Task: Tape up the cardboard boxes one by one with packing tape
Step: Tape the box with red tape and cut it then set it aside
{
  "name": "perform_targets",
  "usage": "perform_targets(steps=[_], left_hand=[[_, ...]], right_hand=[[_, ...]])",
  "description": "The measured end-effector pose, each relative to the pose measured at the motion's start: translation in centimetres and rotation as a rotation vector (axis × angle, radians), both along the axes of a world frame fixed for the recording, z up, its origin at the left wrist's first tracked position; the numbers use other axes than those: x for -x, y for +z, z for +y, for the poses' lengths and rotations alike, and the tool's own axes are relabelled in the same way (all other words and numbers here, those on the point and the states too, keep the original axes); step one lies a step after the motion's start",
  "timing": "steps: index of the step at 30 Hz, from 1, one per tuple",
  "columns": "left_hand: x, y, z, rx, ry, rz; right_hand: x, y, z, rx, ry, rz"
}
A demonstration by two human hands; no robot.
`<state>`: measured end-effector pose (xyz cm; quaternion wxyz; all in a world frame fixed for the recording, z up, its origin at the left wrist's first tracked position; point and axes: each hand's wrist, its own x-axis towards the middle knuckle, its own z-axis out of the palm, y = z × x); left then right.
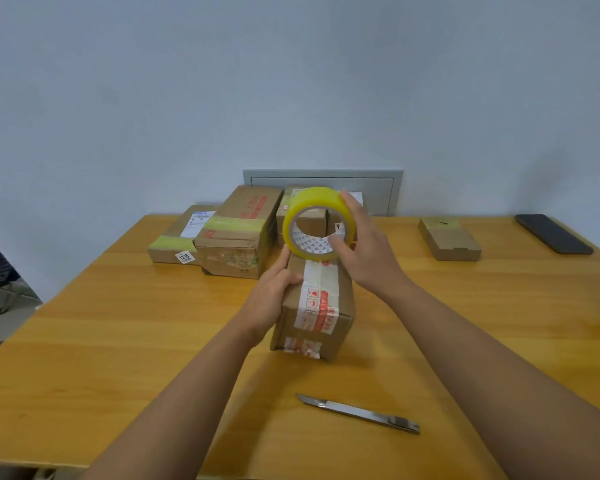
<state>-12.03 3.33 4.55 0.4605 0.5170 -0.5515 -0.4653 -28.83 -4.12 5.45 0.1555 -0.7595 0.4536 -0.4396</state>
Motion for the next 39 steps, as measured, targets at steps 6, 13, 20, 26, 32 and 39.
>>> perform_targets(steps=[6,13,20,26,32,39], left_hand=[[-2.3,0.1,0.8,0.302,0.253,-0.939],[-1.4,-2.0,0.7,0.751,-0.119,-1.264],[-1.8,-2.8,0.6,0.728,-0.094,-1.270],[-2.0,-2.4,1.1,0.648,-0.114,-1.220],[-1.3,-1.8,1.4,0.599,-0.120,-1.242],[-1.5,-1.9,1.3,0.556,-0.127,-1.252]], right_hand=[[-2.1,-1.1,-0.2,-0.084,0.138,-0.064],[-1.5,-1.0,-0.6,-0.112,0.160,-0.118],[-1.1,-0.4,-1.4,-0.145,0.237,-0.095],[1.0,1.0,-1.1,-0.164,0.283,-0.172],[6.6,1.0,-0.8,-0.087,0.128,-0.071],[9.6,-0.2,-0.1,-0.052,0.090,0.080]])
